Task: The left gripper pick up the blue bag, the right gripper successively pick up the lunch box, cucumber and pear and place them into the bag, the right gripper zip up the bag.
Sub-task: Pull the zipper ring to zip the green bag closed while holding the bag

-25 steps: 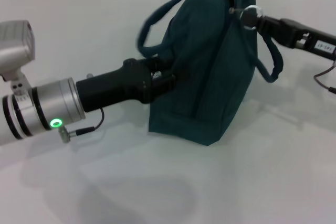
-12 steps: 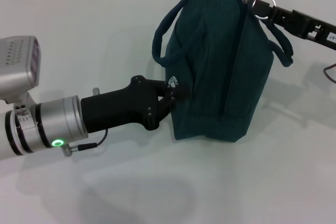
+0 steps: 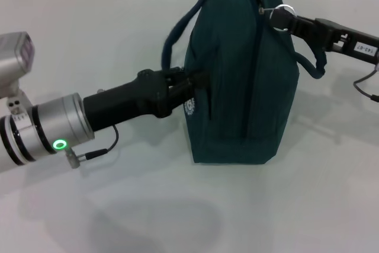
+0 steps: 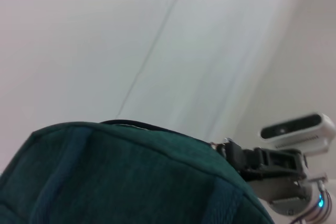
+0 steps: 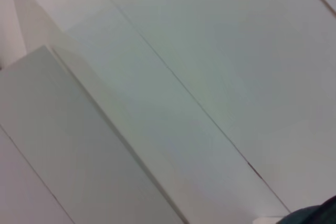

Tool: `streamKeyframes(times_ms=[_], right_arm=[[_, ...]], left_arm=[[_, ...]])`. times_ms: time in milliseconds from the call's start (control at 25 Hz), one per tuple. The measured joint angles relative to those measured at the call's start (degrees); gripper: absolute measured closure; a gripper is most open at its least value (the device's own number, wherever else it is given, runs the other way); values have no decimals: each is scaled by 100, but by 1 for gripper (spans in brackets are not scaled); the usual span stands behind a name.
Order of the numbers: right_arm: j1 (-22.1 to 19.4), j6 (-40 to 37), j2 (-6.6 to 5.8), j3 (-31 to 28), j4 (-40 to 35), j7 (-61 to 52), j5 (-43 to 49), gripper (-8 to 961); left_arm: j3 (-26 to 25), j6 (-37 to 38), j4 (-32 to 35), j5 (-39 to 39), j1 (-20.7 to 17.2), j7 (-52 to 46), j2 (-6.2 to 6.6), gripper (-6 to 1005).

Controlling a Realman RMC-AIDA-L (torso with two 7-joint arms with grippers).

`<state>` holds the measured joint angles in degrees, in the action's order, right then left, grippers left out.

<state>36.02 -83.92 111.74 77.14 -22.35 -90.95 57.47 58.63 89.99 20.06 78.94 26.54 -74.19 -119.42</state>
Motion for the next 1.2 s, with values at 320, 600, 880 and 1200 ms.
streamKeyframes(times_ms=[320,600,880,1200], right_arm=[[222,92,70,2,-7,-2,248,949],[256,185,92,-32,-24,45,361,949],[215,237,55,-42,-44,79,357,949],[208,266,58,-42,-54,190,362,949]], left_arm=[[44,-285,106,179,35,-685,-3,674],[56,-384,488,458,155,-1707,22,369],[51,-122,1391,565,-12,-2833,97,189],[61,-394,2119,1176,88,-4281,-6,107]])
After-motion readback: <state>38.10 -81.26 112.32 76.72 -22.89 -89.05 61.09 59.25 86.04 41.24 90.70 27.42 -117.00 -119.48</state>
